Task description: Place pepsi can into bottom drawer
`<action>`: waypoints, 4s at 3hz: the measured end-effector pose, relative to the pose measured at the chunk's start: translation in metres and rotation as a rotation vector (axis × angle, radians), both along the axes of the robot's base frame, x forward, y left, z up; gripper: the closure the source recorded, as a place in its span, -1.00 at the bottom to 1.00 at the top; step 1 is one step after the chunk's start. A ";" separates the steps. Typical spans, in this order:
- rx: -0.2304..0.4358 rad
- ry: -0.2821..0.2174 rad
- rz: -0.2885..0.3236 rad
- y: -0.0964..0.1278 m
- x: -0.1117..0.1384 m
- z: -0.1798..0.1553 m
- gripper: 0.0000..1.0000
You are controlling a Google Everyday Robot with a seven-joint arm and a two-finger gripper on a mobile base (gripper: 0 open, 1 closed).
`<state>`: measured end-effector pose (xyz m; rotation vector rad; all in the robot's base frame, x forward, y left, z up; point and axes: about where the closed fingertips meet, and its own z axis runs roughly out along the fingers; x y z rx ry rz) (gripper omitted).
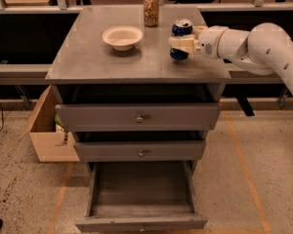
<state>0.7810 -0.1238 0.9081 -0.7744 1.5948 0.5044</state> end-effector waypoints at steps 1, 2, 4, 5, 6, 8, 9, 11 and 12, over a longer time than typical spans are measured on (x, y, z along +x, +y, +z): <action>0.025 -0.021 0.113 0.001 -0.048 0.027 0.90; 0.061 -0.013 0.213 0.003 -0.115 0.045 1.00; 0.077 0.020 0.305 0.001 -0.184 0.041 1.00; 0.097 0.035 0.309 0.019 -0.207 0.017 1.00; 0.091 0.019 0.357 0.056 -0.242 -0.032 1.00; -0.035 -0.029 0.608 0.120 -0.285 -0.134 1.00; -0.049 -0.033 0.644 0.128 -0.289 -0.141 1.00; 0.001 -0.008 0.589 0.142 -0.308 -0.161 1.00; 0.008 -0.021 0.544 0.159 -0.311 -0.214 1.00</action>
Offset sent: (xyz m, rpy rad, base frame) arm -0.2057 0.0003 0.0474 0.0965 0.0351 0.3337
